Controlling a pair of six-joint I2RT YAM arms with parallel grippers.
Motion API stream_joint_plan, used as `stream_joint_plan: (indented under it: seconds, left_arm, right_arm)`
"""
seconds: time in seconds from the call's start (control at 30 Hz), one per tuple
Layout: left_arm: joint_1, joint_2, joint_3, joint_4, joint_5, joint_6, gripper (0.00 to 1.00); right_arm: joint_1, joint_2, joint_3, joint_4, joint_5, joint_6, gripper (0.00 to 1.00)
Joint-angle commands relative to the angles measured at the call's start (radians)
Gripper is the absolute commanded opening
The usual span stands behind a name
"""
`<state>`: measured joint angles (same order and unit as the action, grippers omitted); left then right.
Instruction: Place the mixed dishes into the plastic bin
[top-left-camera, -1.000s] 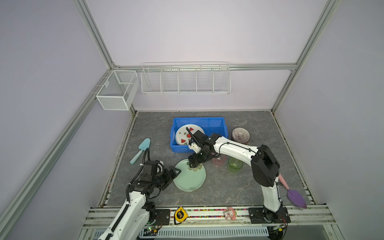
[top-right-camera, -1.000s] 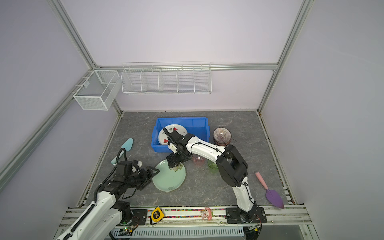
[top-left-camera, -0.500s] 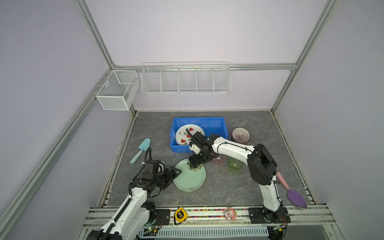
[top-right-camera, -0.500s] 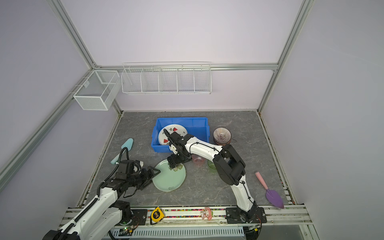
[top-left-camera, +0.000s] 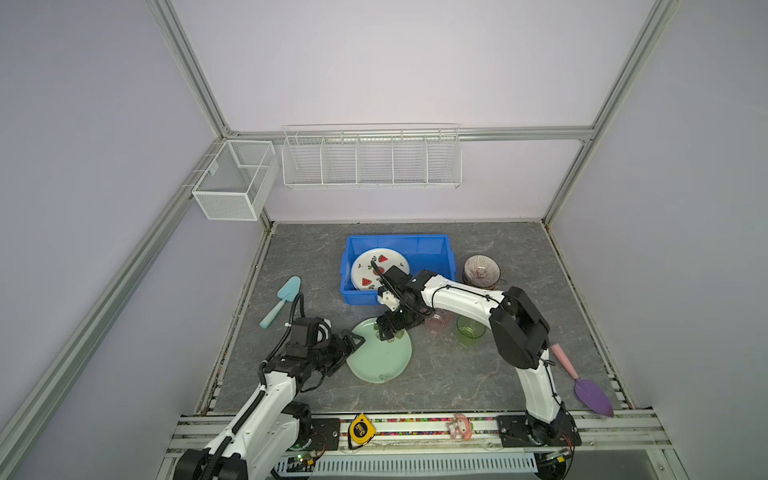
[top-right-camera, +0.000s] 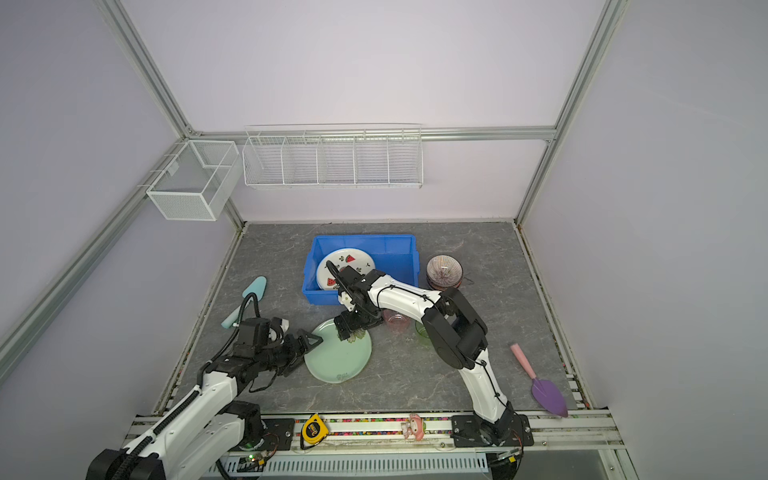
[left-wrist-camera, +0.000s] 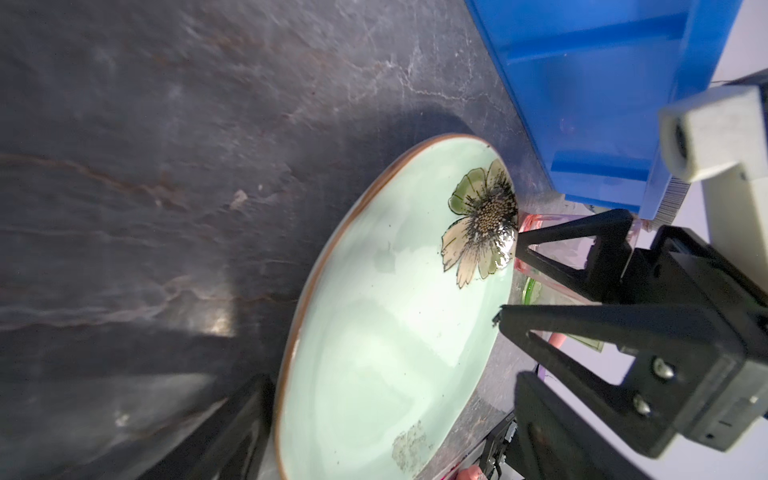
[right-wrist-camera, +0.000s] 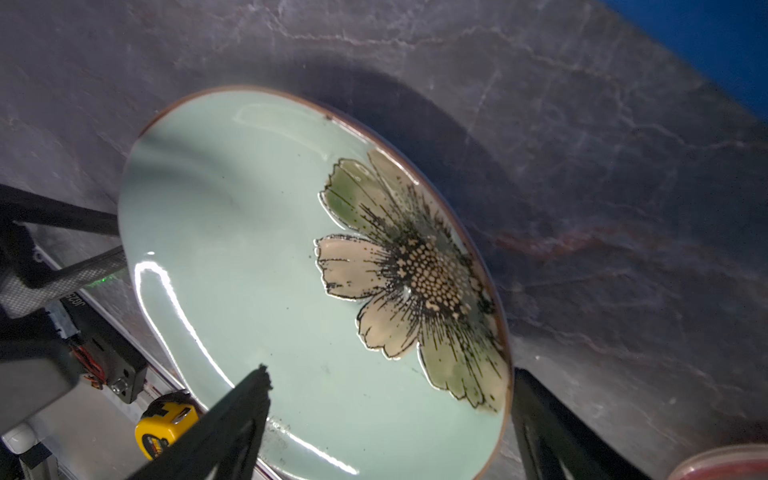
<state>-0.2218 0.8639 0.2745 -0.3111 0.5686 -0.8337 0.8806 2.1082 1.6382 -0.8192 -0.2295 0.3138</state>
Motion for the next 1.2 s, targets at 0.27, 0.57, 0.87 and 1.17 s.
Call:
stream_joint_plan:
  seconds: [0.27,0.57,0.87,1.17]
  left_arm:
    - [-0.004,0.025,-0.02,0.098,0.086,-0.014,0.89]
    - [-0.003,0.044,-0.023,0.133,0.12,-0.015,0.78]
    - [-0.004,0.037,-0.023,0.144,0.13,-0.021,0.49]
    - [-0.004,0.023,-0.023,0.144,0.129,-0.027,0.3]
  right_arm:
    - [-0.008,0.022,0.009,0.026,-0.068,0.04,0.91]
    - [-0.007,0.039,0.015,0.052,-0.112,0.058,0.91]
    - [-0.008,0.05,0.022,0.058,-0.119,0.061,0.91]
    - [-0.009,0.049,0.029,0.054,-0.114,0.061,0.91]
